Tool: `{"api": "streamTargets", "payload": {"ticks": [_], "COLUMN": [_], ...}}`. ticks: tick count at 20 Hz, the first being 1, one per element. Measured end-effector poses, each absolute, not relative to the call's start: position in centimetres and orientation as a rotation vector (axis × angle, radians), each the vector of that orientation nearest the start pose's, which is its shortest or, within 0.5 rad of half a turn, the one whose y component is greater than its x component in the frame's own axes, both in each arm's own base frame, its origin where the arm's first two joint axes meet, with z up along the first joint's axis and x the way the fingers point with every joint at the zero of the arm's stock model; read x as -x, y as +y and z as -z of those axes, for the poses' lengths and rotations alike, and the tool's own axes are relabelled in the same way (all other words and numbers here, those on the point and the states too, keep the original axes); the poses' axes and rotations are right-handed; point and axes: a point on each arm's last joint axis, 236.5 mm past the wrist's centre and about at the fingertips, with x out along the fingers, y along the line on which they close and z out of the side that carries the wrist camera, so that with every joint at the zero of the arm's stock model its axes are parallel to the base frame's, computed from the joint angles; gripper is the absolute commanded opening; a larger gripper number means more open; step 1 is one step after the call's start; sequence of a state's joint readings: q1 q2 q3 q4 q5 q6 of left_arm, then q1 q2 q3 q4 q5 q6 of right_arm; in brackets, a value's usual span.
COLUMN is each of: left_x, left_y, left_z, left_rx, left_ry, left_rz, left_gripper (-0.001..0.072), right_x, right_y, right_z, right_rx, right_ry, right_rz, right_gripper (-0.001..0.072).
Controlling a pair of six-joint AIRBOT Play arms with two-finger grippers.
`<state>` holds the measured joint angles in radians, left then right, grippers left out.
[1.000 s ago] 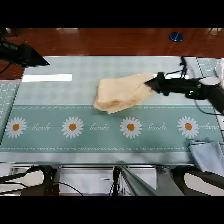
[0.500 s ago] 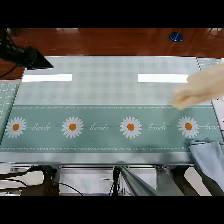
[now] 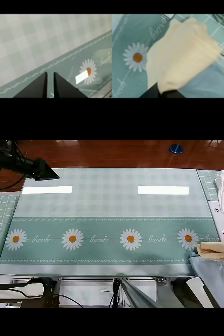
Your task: Fold the shirts.
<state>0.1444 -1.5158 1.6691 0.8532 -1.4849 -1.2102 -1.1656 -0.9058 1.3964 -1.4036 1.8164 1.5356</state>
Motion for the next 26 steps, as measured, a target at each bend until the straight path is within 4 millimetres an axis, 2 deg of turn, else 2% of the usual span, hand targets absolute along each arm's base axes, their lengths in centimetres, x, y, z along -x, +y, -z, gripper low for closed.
{"api": "streamTargets", "payload": {"ticks": [3, 8, 11, 13, 14, 15, 16, 17, 21, 22, 23, 24, 25, 26], "left_x": [-45.3, -47.3, -48.4, -48.8, -49.0, -49.1, -49.3, -49.4, -49.9, -50.0, -50.2, -50.4, -50.5, -50.5], "left_y": [-9.0, -7.3, -5.6, -4.3, -3.7, -3.2, -2.8, -2.5, -1.5, -1.4, -1.3, -1.2, -1.2, -1.3], "left_z": [-11.5, -10.2, -10.2, -10.2, -10.2, -10.2, -10.2, -10.3, -10.4, -10.5, -10.5, -10.6, -10.6, -10.6], "left_rx": [0.301, 0.298, 0.309, 0.318, 0.324, 0.329, 0.332, 0.335, 0.340, 0.340, 0.339, 0.339, 0.339, 0.337], "left_ry": [1.095, 1.054, 1.016, 1.002, 0.993, 0.989, 0.984, 0.979, 0.955, 0.950, 0.944, 0.936, 0.933, 0.931], "left_rz": [0.637, 0.599, 0.555, 0.528, 0.515, 0.503, 0.494, 0.486, 0.458, 0.454, 0.451, 0.445, 0.444, 0.445], "left_gripper": [0.0134, 0.0135, 0.0135, 0.0134, 0.0134, 0.0135, 0.0135, 0.0135, 0.0135, 0.0164, 0.0314, 0.0514, 0.0544, 0.0543], "right_x": [-9.1, -1.3, 3.8, 6.6, 7.5, 8.3, 9.0, 9.7, 11.7, 11.9, 11.6, 10.8, 8.6, 5.1], "right_y": [-20.6, -18.9, -18.1, -18.3, -18.4, -18.6, -18.7, -18.9, -20.6, -21.6, -23.0, -24.7, -27.4, -30.4], "right_z": [-14.7, -8.3, -5.4, -4.4, -3.8, -3.2, -2.6, -2.1, -0.9, -1.0, -1.3, -1.9, -2.8, -4.2], "right_rx": [-0.813, -0.844, -0.772, -0.694, -0.665, -0.644, -0.631, -0.620, -0.571, -0.557, -0.538, -0.521, -0.495, -0.468], "right_ry": [1.225, 1.565, 1.801, 1.910, 1.945, 1.972, 1.992, 2.008, 1.986, 1.946, 1.874, 1.779, 1.626, 1.431], "right_rz": [0.922, 1.102, 1.200, 1.257, 1.269, 1.276, 1.283, 1.289, 1.333, 1.376, 1.426, 1.463, 1.479, 1.461], "right_gripper": [0.0016, 0.0016, 0.0017, 0.0019, 0.0080, 0.0260, 0.0393, 0.0429, 0.0431, 0.0430, 0.0428, 0.0422, 0.0422, 0.0423]}}
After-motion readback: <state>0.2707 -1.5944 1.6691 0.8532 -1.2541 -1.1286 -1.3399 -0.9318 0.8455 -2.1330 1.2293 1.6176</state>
